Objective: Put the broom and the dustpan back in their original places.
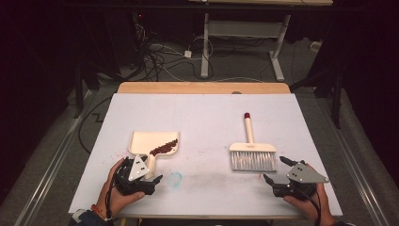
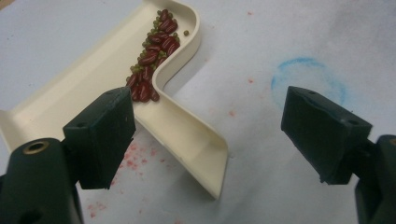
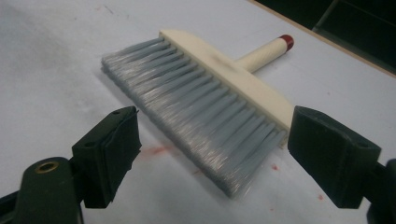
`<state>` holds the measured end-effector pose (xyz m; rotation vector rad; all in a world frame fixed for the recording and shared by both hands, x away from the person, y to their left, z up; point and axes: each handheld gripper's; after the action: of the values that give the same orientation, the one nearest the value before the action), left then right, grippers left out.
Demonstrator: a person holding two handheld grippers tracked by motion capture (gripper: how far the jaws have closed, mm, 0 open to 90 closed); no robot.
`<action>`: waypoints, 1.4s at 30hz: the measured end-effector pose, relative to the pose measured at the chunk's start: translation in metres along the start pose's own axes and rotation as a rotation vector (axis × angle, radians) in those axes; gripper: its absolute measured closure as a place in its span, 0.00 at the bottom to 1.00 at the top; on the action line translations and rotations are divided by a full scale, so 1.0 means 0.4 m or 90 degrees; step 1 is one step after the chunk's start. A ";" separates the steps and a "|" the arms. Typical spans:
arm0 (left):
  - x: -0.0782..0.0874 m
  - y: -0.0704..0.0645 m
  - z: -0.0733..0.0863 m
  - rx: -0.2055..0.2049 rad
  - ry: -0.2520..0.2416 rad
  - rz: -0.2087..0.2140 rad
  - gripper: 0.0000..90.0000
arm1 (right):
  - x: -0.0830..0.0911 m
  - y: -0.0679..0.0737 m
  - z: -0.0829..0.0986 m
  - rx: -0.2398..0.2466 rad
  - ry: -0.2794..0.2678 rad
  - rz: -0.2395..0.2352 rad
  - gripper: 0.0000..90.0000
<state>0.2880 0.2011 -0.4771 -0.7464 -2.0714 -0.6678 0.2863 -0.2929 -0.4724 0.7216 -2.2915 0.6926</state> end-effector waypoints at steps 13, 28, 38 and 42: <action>0.001 -0.006 -0.008 -0.008 -0.002 -0.005 0.19 | 0.001 0.005 0.005 0.002 -0.001 -0.017 0.19; 0.000 -0.010 -0.002 -0.020 0.002 -0.001 0.19 | 0.011 0.011 -0.006 0.000 -0.017 -0.021 0.19; -0.002 -0.011 -0.003 -0.019 0.003 -0.001 0.19 | 0.011 0.011 -0.007 0.001 -0.019 -0.020 0.19; -0.002 -0.010 -0.002 -0.017 0.004 0.000 0.19 | 0.013 0.009 -0.007 -0.004 -0.023 -0.018 0.19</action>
<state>0.2859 0.1975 -0.4780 -0.7593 -2.0609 -0.6989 0.2818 -0.2902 -0.4678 0.7673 -2.3114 0.6638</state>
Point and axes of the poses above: each handheld gripper's, and its own axes: x roughly backward along the jaws, z roughly out of its underside, y roughly to its left, and after that the axes turned 15 degrees about y, right-handed
